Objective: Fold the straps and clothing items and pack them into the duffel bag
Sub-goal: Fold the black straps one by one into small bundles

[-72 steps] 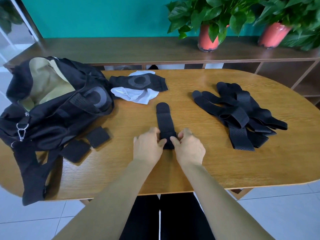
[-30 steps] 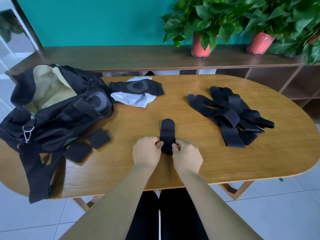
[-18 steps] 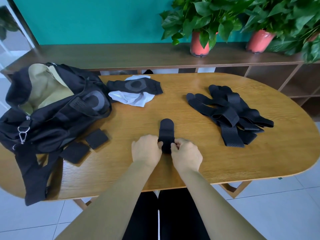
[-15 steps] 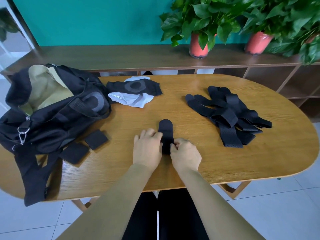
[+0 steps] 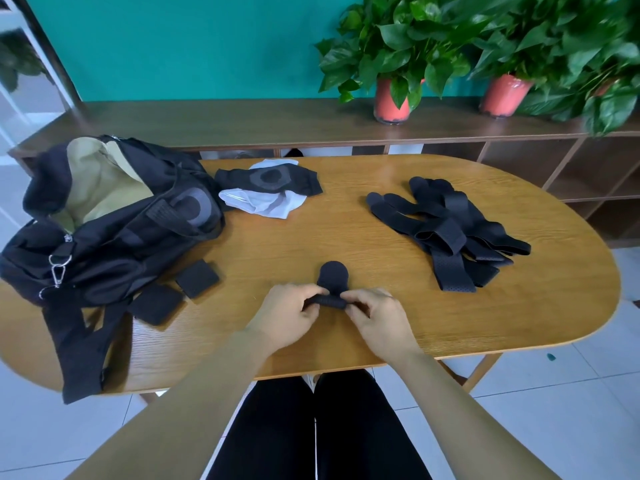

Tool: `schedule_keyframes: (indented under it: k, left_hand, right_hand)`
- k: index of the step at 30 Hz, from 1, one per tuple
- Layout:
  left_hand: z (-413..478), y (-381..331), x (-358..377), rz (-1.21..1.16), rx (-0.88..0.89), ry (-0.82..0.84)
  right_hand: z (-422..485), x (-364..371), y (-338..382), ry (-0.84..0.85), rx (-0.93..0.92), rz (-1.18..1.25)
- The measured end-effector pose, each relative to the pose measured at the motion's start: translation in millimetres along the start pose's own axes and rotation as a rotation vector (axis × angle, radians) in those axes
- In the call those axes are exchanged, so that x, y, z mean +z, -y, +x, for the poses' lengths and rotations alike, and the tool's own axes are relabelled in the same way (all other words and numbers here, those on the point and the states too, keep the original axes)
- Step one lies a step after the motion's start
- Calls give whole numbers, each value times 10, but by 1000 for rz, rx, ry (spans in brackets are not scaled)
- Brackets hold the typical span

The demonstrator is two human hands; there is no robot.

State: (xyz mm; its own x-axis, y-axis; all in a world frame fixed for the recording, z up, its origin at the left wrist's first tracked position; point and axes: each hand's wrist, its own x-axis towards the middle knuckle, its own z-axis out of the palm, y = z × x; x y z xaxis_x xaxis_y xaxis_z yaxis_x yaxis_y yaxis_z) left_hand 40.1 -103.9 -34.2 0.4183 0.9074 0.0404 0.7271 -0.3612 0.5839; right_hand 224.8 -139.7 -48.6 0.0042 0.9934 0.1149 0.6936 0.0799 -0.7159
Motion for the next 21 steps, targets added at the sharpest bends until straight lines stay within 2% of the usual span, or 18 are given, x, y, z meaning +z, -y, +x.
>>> schedule_keyframes:
  k: [3, 6, 9, 15, 21]
  left_hand:
    - [63, 2, 60, -138, -135, -48]
    - [155, -12, 148, -154, -216, -171]
    - [217, -50, 161, -112, -228, -223]
    - [282, -76, 138, -64, -255, -197]
    - [368, -111, 101, 45, -275, -75]
  right_hand:
    - [93, 33, 34, -42, 103, 46]
    - [154, 95, 109, -82, 180, 65]
    - [184, 111, 166, -126, 246, 46]
    - [249, 130, 237, -147, 293, -57]
    - [284, 229, 242, -223, 384, -116]
